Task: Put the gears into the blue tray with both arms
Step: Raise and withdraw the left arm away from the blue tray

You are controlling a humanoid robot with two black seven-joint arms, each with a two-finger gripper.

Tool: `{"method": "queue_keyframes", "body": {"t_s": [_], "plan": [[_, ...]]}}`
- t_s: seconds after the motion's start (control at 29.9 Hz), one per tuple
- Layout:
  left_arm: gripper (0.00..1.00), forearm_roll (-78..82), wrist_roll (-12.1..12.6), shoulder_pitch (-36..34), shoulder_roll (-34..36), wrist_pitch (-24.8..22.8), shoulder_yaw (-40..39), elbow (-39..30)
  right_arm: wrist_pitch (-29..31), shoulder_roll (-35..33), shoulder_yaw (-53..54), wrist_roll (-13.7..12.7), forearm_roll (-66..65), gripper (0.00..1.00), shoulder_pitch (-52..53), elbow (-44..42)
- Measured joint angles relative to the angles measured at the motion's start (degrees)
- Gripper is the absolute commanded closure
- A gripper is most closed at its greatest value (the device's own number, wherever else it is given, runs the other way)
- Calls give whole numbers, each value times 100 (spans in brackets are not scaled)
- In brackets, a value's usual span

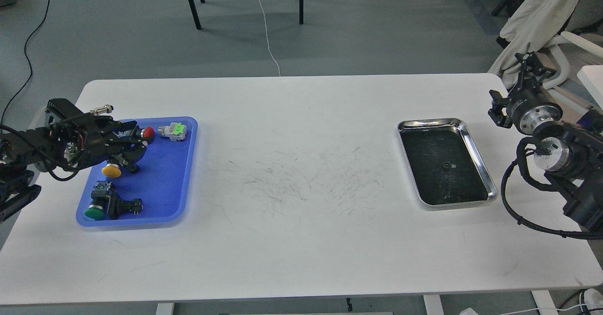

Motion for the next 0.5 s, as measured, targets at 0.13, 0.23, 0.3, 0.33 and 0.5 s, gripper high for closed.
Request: {"method": "queue_keyframes", "body": {"t_s": [0.13,0.23,0.3,0.33,0.5], "plan": [[36,-1112,0,-102,50,-32,-12,-1,4,-51,0,-14,-7,1,15,138],[33,-2079,0,-229,135,-109,-15,-2,5,-94,-7,-23,-9,1,35,266],[32,-2784,2,-283,214,-223,-19,-12,5,-207,-8,-45,-11,1,49,373],[31,-3132,2,-297,256,-291,-19,-19,4,-273,-9,-53,-12,1,56,436],[28,-4451,3,-398,345,-448,-31,-56,-7,-540,-29,-102,-93,1,64,802]]}}
